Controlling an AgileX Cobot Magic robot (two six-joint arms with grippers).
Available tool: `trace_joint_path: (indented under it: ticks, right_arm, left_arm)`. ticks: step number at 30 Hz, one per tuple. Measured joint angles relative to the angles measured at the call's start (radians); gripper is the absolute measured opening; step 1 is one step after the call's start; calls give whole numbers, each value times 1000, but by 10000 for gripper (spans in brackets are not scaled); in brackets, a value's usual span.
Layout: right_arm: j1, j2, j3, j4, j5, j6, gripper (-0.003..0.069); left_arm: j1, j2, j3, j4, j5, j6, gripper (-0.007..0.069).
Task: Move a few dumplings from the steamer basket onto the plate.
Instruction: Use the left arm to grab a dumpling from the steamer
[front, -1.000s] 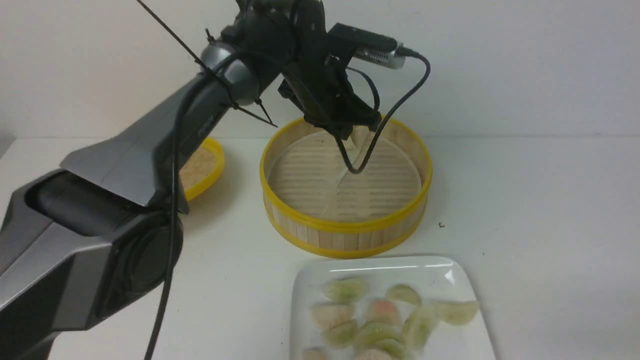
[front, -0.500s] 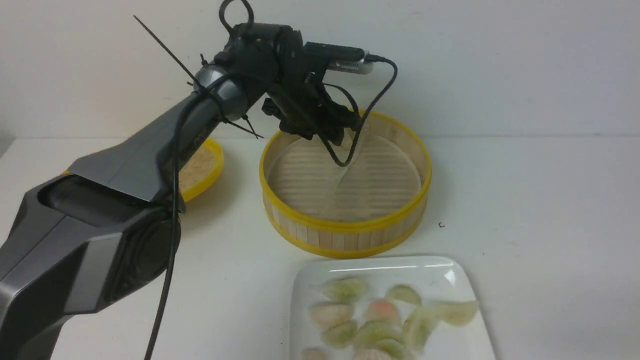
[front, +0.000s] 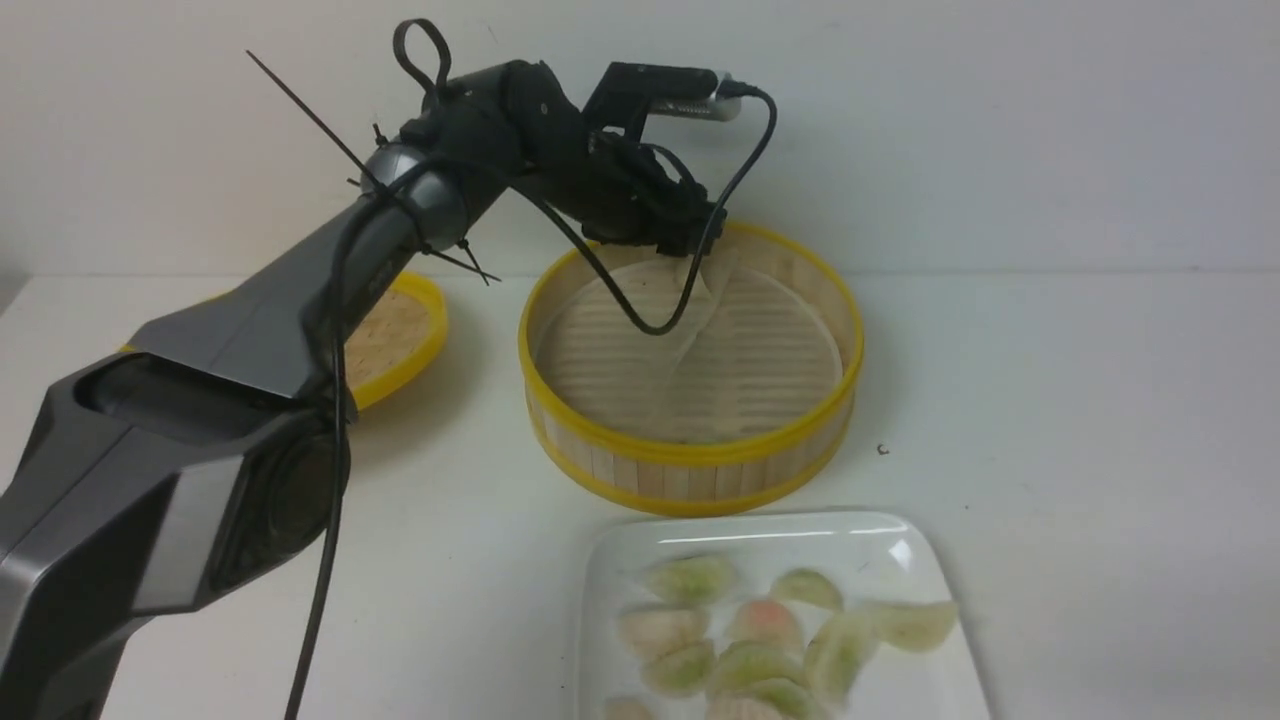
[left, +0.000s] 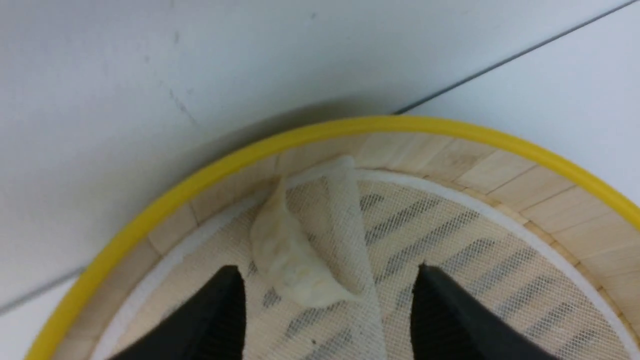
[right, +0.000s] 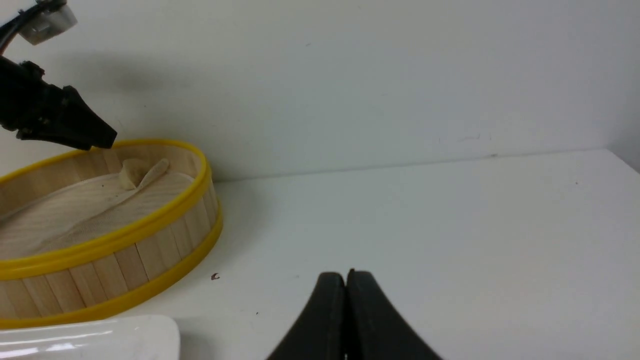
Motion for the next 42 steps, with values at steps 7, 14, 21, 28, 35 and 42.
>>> trace_joint_path:
  ticks: [7, 14, 21, 28, 35, 42]
  right_arm:
    - [0, 0, 0, 1, 0, 0, -10]
    - [0, 0, 0, 2, 0, 0, -10]
    - [0, 0, 0, 2, 0, 0, -10]
    - [0, 0, 0, 2, 0, 0, -10]
    - [0, 0, 0, 2, 0, 0, -10]
    - [0, 0, 0, 2, 0, 0, -10]
  left_arm:
    - [0, 3, 0, -23, -8, 54, 407]
    - [18, 9, -4, -18, 121, -105, 384]
    - [49, -6, -47, 136, 425, -181, 94]
    - [49, -5, -48, 237, 448, -199, -6]
    - [48, -46, 70, 344, 443, -242, -6]
    - [48, -123, 197, 422, 445, -241, -6]
